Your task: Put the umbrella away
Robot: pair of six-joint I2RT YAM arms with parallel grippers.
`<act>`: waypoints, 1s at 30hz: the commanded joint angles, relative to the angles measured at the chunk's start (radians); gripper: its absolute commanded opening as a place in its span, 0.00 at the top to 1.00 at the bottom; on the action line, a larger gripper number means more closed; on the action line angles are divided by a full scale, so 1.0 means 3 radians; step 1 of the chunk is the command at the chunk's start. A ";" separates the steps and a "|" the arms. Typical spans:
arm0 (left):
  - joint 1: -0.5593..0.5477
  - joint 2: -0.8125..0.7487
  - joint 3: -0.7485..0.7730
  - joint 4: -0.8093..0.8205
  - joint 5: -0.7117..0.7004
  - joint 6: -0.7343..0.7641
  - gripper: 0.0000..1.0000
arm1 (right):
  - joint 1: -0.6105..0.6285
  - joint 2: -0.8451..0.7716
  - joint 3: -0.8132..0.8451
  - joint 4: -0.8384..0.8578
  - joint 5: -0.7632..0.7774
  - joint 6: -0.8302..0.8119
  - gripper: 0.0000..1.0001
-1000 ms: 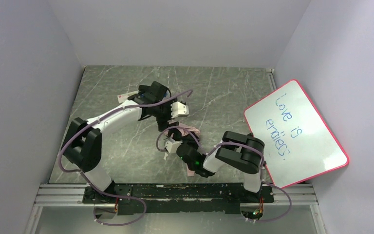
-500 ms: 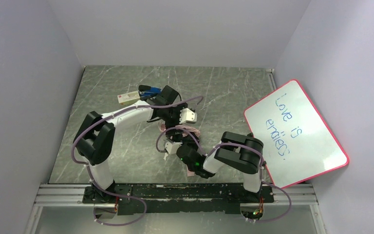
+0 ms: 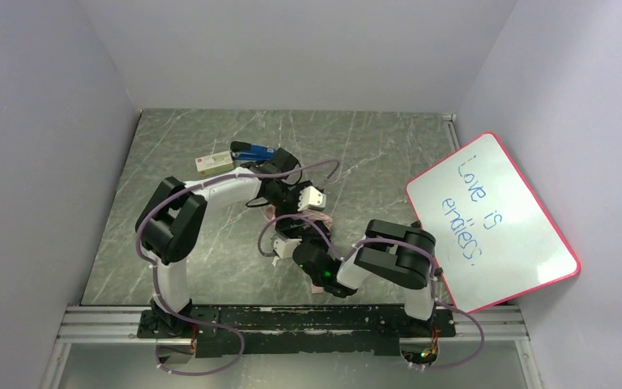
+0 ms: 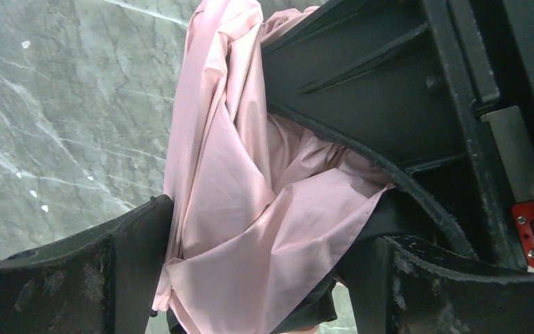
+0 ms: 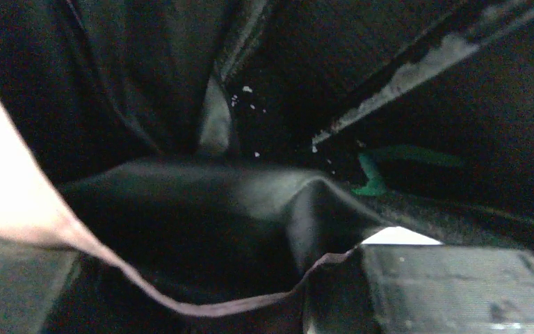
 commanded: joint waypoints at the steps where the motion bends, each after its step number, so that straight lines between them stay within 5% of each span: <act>1: 0.0177 0.0238 -0.0172 -0.0254 0.0236 0.0197 0.11 | 0.0029 0.0208 -0.0155 -0.0525 -0.0262 0.0208 0.87; 13: 0.0417 0.0185 -0.0299 -0.0217 0.0499 0.0161 0.12 | 0.0028 0.0243 -0.0162 -0.0506 -0.0270 0.0208 0.88; 30: 0.0251 0.0293 -0.0420 -0.0045 0.0084 -0.0086 0.72 | 0.0030 0.0014 -0.0239 -0.0236 -0.0199 0.0148 0.76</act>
